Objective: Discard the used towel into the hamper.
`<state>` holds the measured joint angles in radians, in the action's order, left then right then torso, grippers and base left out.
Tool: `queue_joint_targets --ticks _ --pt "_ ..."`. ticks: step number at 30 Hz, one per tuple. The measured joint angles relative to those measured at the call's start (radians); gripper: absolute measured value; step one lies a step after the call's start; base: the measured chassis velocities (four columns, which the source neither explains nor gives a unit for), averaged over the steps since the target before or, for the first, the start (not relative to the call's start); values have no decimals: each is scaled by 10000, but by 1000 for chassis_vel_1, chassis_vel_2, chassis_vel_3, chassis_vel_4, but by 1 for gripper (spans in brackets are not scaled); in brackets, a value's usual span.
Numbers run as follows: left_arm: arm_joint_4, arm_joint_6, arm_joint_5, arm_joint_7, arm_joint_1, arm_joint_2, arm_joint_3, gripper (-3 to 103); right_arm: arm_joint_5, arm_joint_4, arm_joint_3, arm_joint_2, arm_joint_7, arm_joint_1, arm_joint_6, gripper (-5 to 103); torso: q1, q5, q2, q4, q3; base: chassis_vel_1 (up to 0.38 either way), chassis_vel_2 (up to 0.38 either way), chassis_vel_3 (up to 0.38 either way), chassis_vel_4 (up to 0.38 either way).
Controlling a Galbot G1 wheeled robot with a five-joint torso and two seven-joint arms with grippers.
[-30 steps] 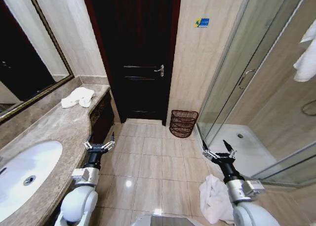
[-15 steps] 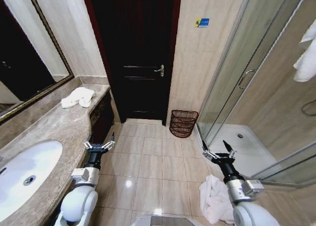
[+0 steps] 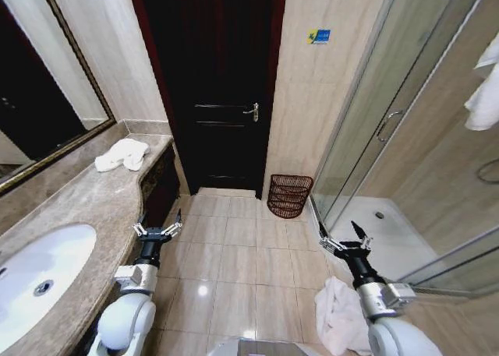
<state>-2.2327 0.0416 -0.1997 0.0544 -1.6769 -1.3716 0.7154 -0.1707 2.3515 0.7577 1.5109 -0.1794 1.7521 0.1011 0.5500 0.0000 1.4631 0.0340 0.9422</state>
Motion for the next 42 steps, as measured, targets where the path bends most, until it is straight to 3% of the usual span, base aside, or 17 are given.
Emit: queue_joint_targets --ticks 42 --pt "13 293 245 63 -257 -188 30 100 17 -158 -35 11 -150 95 -243 100 -2 0 2 0 -2 -60 114 117 -59"
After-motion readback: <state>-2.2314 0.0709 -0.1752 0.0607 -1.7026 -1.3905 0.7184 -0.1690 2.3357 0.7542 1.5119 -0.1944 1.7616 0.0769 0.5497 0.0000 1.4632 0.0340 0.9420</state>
